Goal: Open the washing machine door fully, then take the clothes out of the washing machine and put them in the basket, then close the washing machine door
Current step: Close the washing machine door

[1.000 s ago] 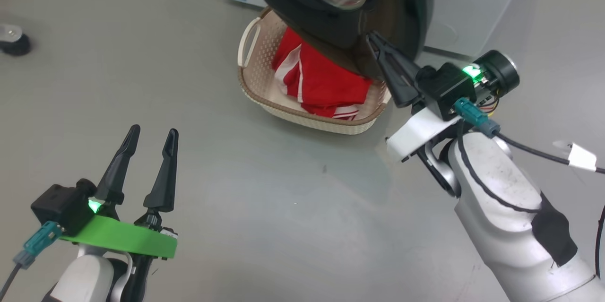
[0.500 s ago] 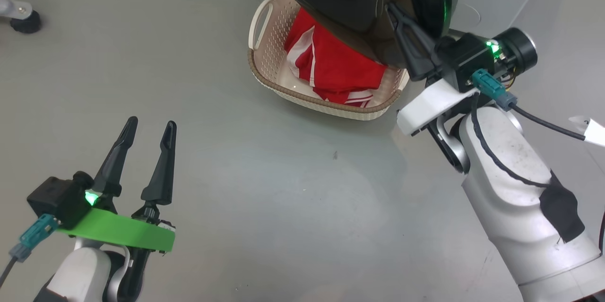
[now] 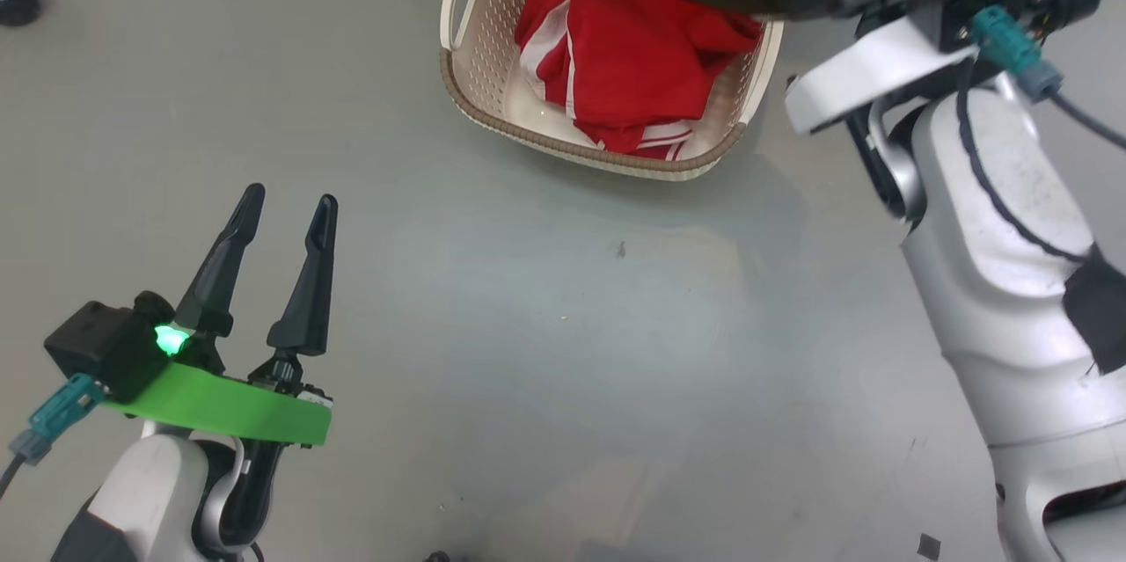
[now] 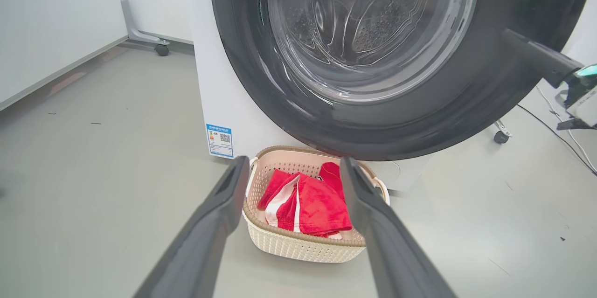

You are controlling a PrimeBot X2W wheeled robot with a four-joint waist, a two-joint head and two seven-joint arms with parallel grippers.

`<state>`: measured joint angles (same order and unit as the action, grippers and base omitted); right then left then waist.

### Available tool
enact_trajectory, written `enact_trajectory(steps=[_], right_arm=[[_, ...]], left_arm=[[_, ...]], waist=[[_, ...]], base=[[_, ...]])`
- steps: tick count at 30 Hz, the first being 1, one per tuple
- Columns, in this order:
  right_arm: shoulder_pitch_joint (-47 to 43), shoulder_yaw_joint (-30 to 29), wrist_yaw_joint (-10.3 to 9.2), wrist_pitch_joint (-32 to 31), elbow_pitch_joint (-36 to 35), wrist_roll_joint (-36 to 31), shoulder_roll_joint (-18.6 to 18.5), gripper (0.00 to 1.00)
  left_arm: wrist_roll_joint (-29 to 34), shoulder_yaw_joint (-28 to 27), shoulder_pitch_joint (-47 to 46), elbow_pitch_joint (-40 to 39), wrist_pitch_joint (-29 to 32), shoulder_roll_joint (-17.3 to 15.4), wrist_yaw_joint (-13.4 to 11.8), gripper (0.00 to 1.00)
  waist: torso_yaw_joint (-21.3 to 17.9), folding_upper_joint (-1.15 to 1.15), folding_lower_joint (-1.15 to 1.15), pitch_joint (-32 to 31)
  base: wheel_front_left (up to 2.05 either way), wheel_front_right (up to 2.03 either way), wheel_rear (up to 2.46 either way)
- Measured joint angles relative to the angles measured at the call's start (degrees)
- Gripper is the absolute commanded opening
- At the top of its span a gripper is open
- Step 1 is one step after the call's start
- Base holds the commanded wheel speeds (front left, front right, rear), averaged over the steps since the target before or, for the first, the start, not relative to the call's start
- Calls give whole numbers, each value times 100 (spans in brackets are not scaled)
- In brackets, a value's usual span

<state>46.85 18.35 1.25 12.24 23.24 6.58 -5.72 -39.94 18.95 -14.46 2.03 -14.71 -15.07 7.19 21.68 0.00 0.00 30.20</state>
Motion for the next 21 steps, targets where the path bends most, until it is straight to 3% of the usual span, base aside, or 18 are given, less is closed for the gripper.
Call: enact_trajectory(steps=[14, 21], right_arm=[[1216, -221, -219, -115, 221, -258, -303, 0], [1740, -449, -437, -192, 350, -275, -382, 0]], left_arm=[[-142, 158, -394, -59, 0, 53, 0, 100], [-202, 187, -520, -48, 0, 83, 0, 100]], waist=[[62, 0, 0, 667], [131, 0, 0, 920]], base=[[0, 0, 0], [0, 0, 0]])
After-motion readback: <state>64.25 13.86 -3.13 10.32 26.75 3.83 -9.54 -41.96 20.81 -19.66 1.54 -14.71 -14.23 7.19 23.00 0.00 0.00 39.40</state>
